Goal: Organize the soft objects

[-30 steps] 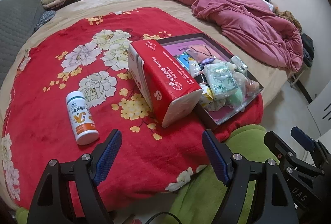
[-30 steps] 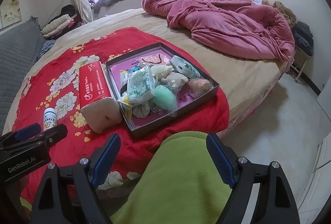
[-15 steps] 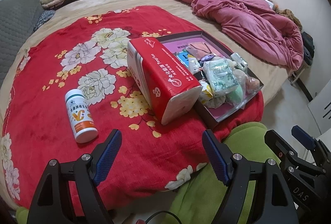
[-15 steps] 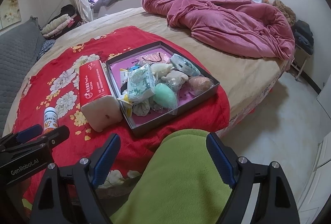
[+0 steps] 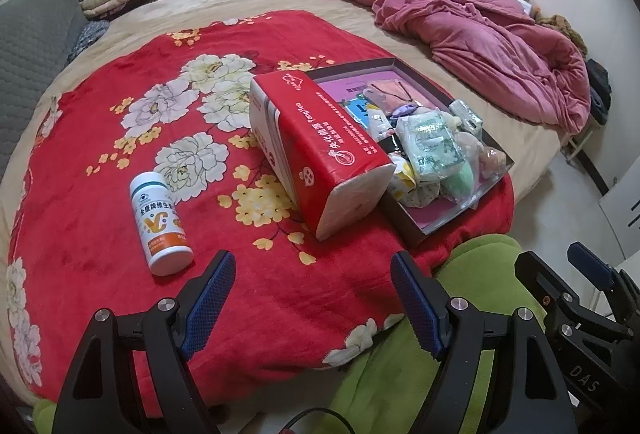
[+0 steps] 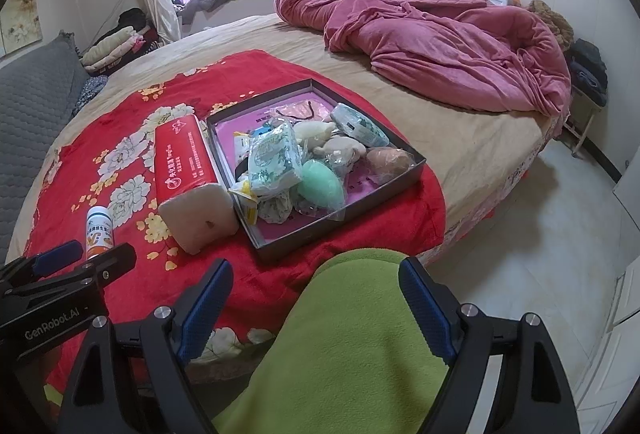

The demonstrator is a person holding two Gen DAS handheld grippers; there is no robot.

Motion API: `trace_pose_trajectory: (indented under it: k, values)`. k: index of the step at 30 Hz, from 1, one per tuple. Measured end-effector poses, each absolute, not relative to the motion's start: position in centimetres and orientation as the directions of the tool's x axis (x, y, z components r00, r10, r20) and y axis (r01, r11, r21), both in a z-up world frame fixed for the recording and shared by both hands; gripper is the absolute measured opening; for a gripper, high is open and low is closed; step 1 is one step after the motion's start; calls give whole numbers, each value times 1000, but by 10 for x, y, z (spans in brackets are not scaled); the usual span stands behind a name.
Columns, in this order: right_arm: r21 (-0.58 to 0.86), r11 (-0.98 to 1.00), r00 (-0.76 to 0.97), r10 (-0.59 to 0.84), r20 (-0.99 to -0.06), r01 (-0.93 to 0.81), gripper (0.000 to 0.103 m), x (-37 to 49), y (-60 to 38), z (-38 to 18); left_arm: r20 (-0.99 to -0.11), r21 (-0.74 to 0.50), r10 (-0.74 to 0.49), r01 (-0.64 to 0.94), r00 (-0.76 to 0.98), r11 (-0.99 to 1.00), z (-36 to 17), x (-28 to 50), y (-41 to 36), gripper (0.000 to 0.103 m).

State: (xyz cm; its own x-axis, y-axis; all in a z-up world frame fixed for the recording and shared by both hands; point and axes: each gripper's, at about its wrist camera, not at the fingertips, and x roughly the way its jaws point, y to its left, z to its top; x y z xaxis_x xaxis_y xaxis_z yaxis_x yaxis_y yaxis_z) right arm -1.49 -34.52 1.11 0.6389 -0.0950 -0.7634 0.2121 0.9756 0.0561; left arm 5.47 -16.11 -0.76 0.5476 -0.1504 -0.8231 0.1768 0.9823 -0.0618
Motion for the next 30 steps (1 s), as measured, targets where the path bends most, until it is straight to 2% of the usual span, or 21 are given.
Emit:
trace_pose_trajectory:
  k: [30]
  values:
    - [55,976,632,-94,-769,213,84,-17,-344,9,-833,-60,-151,184,532,981,-12,54,-163,81]
